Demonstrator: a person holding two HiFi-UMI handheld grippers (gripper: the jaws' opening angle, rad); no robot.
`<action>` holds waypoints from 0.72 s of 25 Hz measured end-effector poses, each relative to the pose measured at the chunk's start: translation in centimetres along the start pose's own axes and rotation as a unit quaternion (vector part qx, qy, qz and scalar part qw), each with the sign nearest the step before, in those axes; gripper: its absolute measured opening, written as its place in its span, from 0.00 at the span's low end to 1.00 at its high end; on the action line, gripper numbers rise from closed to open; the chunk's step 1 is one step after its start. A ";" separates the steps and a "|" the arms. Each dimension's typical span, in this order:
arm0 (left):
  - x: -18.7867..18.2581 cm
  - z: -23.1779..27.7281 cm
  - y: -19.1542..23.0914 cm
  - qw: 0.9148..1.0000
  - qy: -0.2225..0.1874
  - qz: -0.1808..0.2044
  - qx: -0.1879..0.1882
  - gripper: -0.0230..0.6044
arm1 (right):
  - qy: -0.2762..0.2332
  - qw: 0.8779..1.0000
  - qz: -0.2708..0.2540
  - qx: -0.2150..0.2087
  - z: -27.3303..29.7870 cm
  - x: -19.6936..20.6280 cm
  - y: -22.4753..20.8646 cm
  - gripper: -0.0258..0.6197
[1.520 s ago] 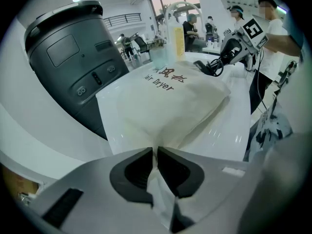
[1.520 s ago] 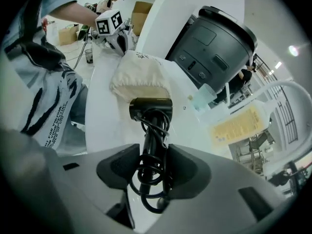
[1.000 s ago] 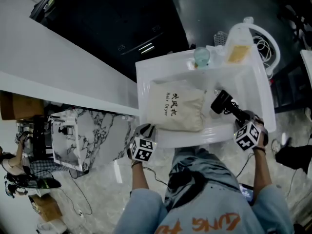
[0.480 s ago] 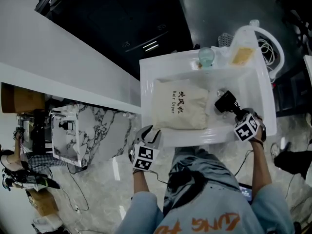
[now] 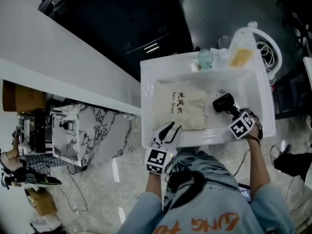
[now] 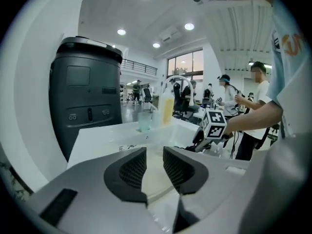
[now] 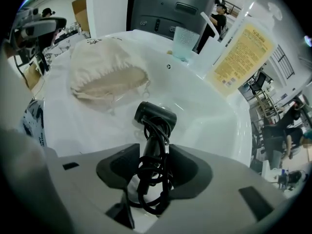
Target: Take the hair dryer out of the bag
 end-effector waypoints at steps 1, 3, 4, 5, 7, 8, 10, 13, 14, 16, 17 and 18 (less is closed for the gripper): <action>-0.2 0.6 -0.6 1.000 0.002 0.003 0.008 0.16 | 0.001 1.000 -0.007 0.003 0.1 0.0 0.1 0.33; -0.5 1.7 -1.9 1.000 0.009 0.012 0.027 0.04 | 0.010 1.000 -0.021 0.009 0.4 0.0 0.3 0.34; -0.7 2.2 -2.5 0.999 0.010 0.016 0.037 0.04 | 0.014 0.999 -0.027 0.010 0.5 -0.1 0.5 0.35; -0.9 2.5 -3.0 0.999 0.007 0.017 0.046 0.04 | 0.012 0.999 -0.033 0.010 0.6 -0.1 0.8 0.36; -1.6 3.2 -3.6 0.998 -0.004 0.015 0.058 0.04 | -0.011 0.999 -0.033 0.012 0.6 -0.1 1.1 0.37; -2.0 3.5 -3.8 0.998 -0.010 0.015 0.064 0.04 | -0.031 0.999 -0.025 0.013 0.5 0.0 1.2 0.38; -2.8 4.2 -4.0 0.997 -0.022 0.019 0.072 0.04 | -0.074 0.997 -0.001 0.014 -0.1 0.1 1.3 0.40; -4.2 5.1 -3.9 0.996 -0.041 0.020 0.075 0.04 | -0.141 0.989 0.034 0.024 -2.2 0.0 1.2 0.40; -4.8 5.5 -3.8 0.996 -0.049 0.020 0.074 0.04 | -0.163 0.985 0.053 0.028 -2.9 0.0 1.0 0.39; -6.0 6.4 -3.6 0.995 -0.066 0.021 0.073 0.04 | -0.204 0.974 0.091 0.034 -4.3 -0.1 0.6 0.37; -6.7 6.8 -3.6 0.994 -0.074 0.024 0.072 0.04 | -0.226 0.968 0.102 0.039 -5.1 -0.4 0.2 0.35; -7.3 7.2 -3.6 0.994 -0.081 0.029 0.071 0.04 | -0.248 0.962 0.108 0.047 -5.9 -0.9 -0.2 0.32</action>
Point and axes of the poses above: the fingertips, and each gripper's own axes: z forward along the fingers, y to its left, x out of its underside, the point moved 10 cm from there along -z, backward along the fingers, and after that the axes turned 10 degrees about -y, right-handed, at the moved point
